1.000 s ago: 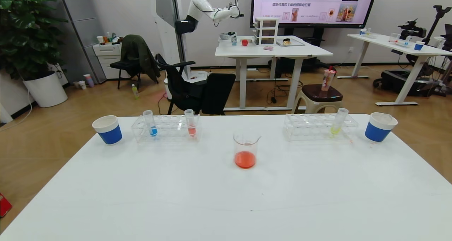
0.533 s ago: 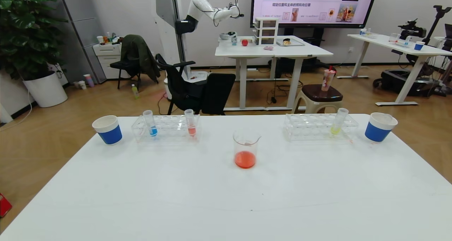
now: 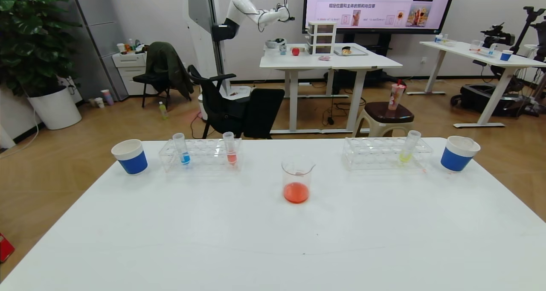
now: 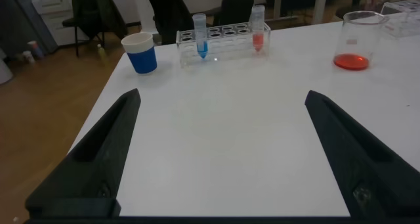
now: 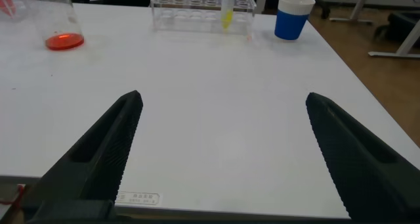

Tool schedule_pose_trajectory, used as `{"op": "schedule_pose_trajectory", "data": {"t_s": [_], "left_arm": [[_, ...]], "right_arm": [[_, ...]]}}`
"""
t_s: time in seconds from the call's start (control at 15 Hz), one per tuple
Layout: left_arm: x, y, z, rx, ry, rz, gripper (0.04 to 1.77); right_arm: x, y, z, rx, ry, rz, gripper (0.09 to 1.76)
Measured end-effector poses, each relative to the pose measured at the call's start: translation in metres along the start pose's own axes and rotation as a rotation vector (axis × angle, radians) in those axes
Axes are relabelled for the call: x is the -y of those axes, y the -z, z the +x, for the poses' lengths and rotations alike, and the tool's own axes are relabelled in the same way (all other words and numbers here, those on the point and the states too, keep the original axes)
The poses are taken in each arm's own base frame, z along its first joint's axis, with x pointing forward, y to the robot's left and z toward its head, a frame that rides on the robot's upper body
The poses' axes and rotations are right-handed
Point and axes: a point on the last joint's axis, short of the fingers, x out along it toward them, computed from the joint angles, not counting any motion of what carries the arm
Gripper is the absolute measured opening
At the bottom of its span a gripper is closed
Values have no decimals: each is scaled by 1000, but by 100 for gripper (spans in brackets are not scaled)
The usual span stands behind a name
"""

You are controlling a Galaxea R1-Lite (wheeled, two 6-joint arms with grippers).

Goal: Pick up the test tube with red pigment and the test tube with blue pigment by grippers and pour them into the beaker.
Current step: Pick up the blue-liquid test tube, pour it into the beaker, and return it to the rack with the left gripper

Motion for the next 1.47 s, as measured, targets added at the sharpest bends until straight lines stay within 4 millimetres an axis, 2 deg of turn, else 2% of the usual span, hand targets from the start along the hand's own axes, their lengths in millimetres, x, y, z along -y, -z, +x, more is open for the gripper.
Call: {"op": "schedule_pose_trajectory", "data": {"t_s": [0.2,0.33,0.47,0.6,0.87,1.07,1.27,1.47], "left_arm": [[-6,-41,28,-28,26,-11,175],[-9,-62,63,-31,36,-18,175],[-12,-74,103,-38,39,-28,175],[-12,-73,146,-64,44,-42,175],[-12,-46,228,-78,36,-102,175],[-11,-9,282,-48,1,-127,175],[-8,30,319,-63,-51,-137,175],[-5,53,342,-96,-57,-138,175]], "right_arm": [[0,0,0,0,0,0,174],[0,0,0,0,0,0,174],[0,0,0,0,0,0,174],[0,0,0,0,0,0,174],[0,0,0,0,0,0,174],[0,0,0,0,-1,0,174],[0,0,0,0,0,0,174],[0,0,0,0,0,0,174]]}}
